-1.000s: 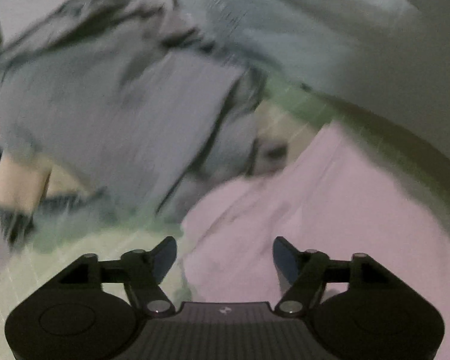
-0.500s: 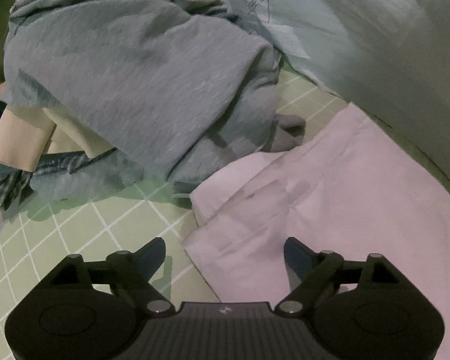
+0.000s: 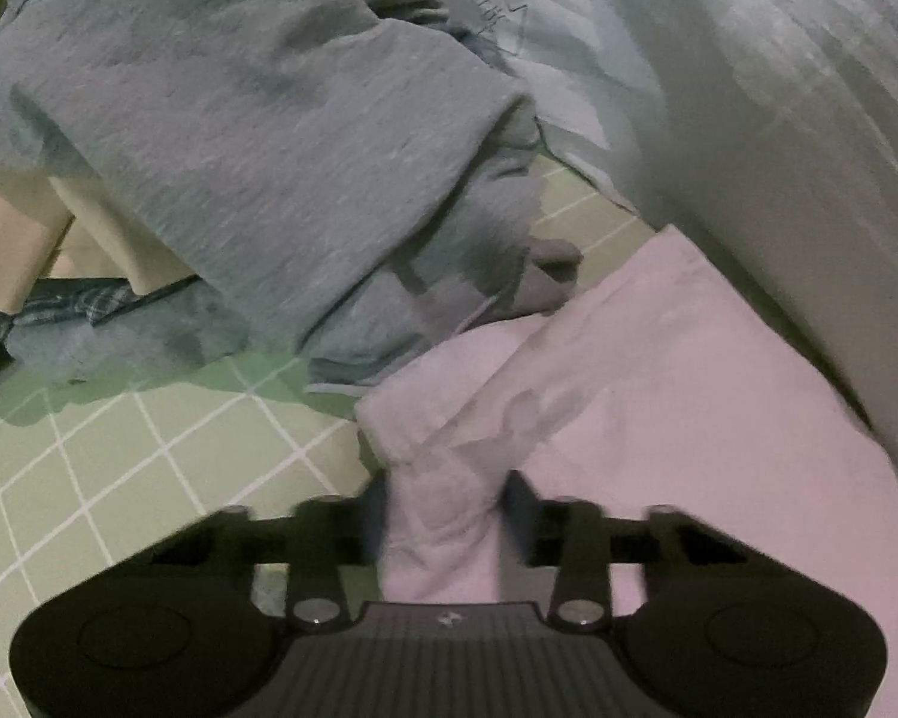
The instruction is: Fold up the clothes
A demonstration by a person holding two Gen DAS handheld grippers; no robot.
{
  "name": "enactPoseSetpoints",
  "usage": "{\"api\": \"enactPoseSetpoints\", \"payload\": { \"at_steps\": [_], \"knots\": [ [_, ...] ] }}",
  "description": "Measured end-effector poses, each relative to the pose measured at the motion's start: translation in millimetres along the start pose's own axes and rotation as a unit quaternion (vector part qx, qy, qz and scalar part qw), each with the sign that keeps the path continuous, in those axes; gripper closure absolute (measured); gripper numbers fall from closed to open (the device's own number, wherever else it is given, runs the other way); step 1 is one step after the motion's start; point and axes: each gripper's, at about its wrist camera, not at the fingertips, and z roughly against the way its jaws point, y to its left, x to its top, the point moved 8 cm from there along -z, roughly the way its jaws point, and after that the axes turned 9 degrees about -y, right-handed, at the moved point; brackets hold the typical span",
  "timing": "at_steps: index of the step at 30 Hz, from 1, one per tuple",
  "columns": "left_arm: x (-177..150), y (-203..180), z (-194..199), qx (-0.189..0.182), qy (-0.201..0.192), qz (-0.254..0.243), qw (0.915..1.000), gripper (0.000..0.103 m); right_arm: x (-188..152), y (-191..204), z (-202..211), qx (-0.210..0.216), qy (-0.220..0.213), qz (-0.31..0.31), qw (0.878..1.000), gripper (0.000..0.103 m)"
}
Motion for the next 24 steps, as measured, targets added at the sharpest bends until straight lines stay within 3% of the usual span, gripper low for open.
{"api": "enactPoseSetpoints", "payload": {
  "at_steps": [1, 2, 5, 8, 11, 21, 24],
  "knots": [
    [-1, 0, 2, -0.004, 0.001, 0.003, 1.0, 0.08, 0, 3, 3, 0.016, -0.002, 0.009, 1.0, 0.055],
    [-1, 0, 4, -0.005, 0.0, 0.002, 1.0, 0.082, 0, 5, 5, 0.026, -0.002, 0.014, 1.0, 0.069],
    [-2, 2, 15, -0.008, -0.001, 0.003, 1.0, 0.084, -1, -1, 12, 0.03, -0.012, 0.02, 0.999, 0.086],
    [-10, 16, 31, -0.02, 0.007, 0.018, 0.9996, 0.084, -3, -13, 19, 0.038, -0.026, 0.033, 0.998, 0.091],
    [-19, 34, 49, -0.031, 0.015, 0.032, 0.9989, 0.084, -7, -18, 26, 0.028, -0.05, 0.091, 0.994, 0.092],
    [-77, 132, 125, -0.036, 0.025, 0.072, 0.9965, 0.084, -43, -61, 69, 0.026, -0.055, 0.11, 0.992, 0.092],
    [-93, 154, 142, -0.031, 0.035, 0.043, 0.998, 0.082, -57, -75, 80, 0.023, -0.044, 0.099, 0.994, 0.092]
  ]
}}
